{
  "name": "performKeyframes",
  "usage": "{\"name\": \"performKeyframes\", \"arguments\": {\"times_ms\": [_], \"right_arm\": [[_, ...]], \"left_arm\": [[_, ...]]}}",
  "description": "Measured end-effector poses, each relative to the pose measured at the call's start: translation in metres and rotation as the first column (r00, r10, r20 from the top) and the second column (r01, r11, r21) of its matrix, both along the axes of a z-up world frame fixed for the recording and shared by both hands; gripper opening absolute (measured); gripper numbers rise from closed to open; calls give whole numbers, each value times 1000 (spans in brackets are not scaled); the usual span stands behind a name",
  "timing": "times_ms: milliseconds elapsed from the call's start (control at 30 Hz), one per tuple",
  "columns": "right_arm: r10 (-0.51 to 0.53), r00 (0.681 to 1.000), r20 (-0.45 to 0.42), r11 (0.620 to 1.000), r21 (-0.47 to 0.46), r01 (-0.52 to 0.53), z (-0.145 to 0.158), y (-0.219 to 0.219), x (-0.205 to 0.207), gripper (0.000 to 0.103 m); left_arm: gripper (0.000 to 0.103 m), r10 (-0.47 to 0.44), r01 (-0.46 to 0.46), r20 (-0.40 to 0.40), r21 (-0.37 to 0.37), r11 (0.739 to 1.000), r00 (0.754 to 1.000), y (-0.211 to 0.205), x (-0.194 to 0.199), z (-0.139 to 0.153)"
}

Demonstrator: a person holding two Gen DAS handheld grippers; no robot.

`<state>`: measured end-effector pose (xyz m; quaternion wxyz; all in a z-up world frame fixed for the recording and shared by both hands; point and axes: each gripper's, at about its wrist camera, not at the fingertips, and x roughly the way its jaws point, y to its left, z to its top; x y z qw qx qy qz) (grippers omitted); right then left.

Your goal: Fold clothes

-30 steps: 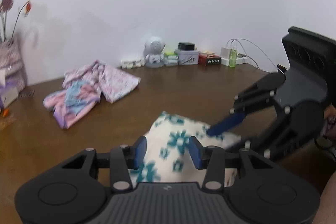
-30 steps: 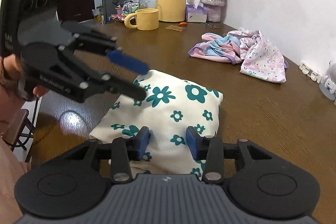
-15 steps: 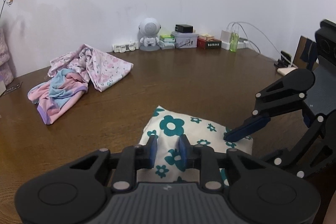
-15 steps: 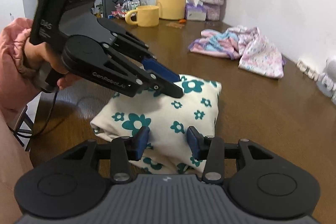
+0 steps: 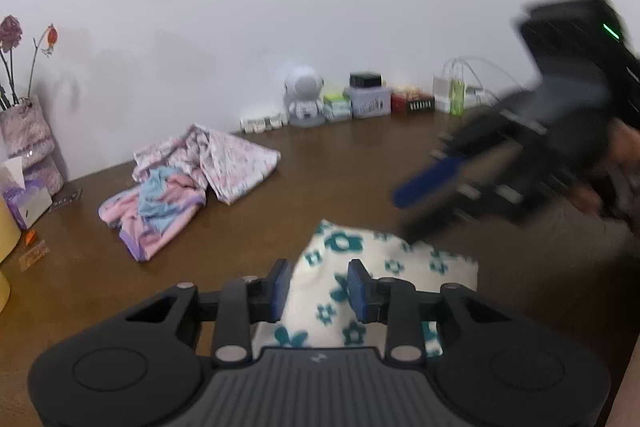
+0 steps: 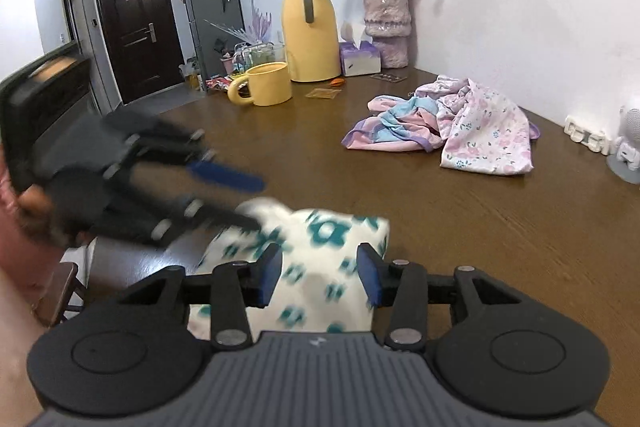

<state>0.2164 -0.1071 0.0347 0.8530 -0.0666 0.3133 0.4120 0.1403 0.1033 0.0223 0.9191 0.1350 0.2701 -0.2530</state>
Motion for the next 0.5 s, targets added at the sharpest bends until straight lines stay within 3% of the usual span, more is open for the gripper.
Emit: {"name": "performKeyframes", "arguments": {"times_ms": [67, 267, 500], "right_arm": [[27, 999, -28, 1000, -10, -27, -4, 14, 16, 25], [63, 993, -103, 993, -90, -73, -28, 39, 42, 23], [48, 994, -93, 997, -60, -53, -43, 33, 37, 23]], "left_arm": [[21, -5, 6, -18, 24, 1000, 1000, -5, 1, -6], [18, 10, -6, -60, 60, 998, 998, -8, 4, -23], [18, 16, -13, -54, 61, 998, 998, -10, 1, -30]]}}
